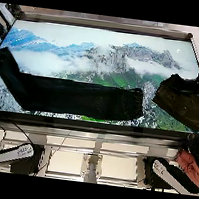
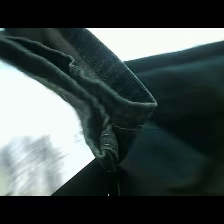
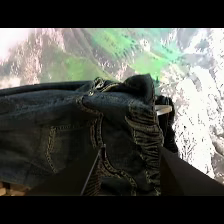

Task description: Fold the clothes and pants, and hang the long-sleeved shirts on hangers.

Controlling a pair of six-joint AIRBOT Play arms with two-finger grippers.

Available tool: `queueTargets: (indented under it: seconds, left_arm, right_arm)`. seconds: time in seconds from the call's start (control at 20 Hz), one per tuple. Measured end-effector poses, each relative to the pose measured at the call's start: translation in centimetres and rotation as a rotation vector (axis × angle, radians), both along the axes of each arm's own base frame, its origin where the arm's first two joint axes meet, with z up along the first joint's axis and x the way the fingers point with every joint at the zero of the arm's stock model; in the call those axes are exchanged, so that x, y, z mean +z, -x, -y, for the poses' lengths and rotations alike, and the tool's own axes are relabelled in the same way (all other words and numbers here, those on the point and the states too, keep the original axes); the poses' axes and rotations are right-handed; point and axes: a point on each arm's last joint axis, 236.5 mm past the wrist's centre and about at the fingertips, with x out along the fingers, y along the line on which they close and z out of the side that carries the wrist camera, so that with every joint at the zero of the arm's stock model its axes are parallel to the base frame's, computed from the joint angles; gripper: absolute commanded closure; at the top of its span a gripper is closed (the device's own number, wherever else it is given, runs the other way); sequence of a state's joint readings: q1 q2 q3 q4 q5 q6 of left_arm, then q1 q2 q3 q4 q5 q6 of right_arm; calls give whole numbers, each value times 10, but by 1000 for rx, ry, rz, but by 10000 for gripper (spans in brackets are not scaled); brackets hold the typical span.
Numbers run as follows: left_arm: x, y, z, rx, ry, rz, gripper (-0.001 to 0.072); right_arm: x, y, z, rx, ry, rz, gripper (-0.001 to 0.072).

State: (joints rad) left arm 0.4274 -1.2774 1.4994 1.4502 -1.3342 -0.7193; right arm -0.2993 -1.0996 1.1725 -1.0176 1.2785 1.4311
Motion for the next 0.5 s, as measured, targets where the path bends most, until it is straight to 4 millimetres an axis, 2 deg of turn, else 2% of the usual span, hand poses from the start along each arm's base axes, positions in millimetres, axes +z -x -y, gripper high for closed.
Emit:
queueTargets:
  seconds: [0.3, 0.5]
  left_arm:
    - [-6, 3, 133, -268, 95, -103, 663]
    - [-28, 23, 203, -391, 131, -201, 662]
  right_arm:
    - [-1, 4, -2, 16, -1, -14, 325]
    - [-3, 8, -3, 27, -1, -27, 325]
